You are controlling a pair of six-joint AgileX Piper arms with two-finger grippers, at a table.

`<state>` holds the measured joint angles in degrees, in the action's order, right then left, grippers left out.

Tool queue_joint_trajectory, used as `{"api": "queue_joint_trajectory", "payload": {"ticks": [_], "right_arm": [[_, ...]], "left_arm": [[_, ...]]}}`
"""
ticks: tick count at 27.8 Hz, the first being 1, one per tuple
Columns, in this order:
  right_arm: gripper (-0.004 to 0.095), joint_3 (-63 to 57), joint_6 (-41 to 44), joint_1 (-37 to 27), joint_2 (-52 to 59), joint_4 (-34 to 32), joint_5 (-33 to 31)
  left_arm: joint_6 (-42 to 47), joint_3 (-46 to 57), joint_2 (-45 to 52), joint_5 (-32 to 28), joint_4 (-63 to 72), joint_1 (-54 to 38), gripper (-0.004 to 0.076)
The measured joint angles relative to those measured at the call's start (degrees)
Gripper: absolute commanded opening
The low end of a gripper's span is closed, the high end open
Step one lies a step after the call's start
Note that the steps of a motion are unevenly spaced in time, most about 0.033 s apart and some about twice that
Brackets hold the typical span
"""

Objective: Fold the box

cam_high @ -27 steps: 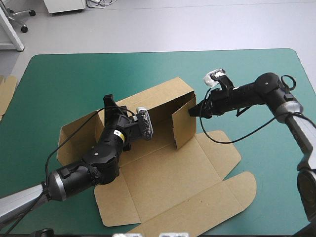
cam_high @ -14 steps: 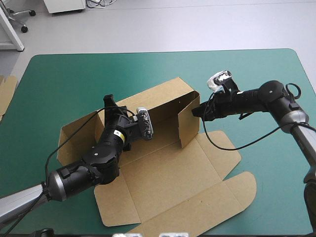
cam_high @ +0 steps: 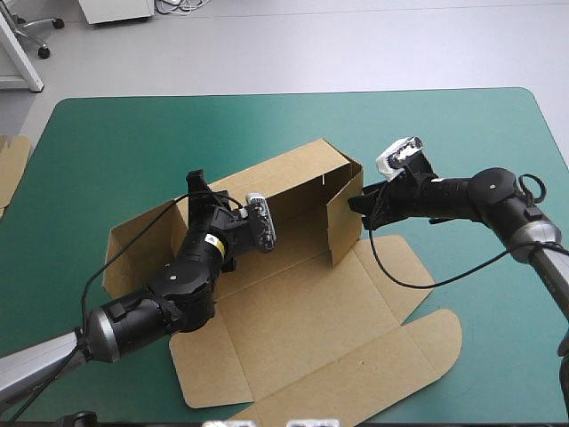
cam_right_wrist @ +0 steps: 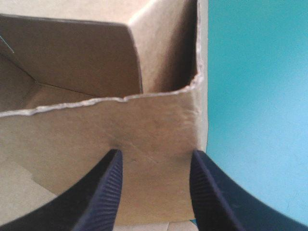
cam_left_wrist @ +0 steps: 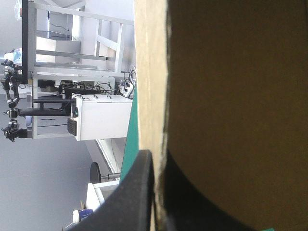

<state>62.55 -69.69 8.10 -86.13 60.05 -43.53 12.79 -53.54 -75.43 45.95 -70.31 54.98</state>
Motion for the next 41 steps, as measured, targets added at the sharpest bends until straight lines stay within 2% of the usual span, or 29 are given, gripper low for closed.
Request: {"api": "queue_joint_trajectory", "payload": {"ticks": [12, 25, 32, 41], "right_arm": [[0.0439, -0.2, -3.2, 6.2, 0.1, -0.5, 6.4], [0.0464, -0.3, -3.7, 6.6, 0.1, -1.5, 11.3], [0.0466, -0.3, -10.5, 6.6, 0.1, 5.7, 11.8], [0.0466, -0.3, -13.6, 8.3, -3.1, 9.5, 13.3]], "left_arm": [[0.4, 0.0, 0.0, 0.2, 0.0, 0.0, -0.0014], [0.6, 0.0, 0.0, 0.2, 0.1, 0.0, -0.0014], [0.6, 0.0, 0.0, 0.1, 0.2, 0.0, -0.0014], [0.4, 0.0, 0.0, 0.1, 0.2, 0.0, -0.0014]]}}
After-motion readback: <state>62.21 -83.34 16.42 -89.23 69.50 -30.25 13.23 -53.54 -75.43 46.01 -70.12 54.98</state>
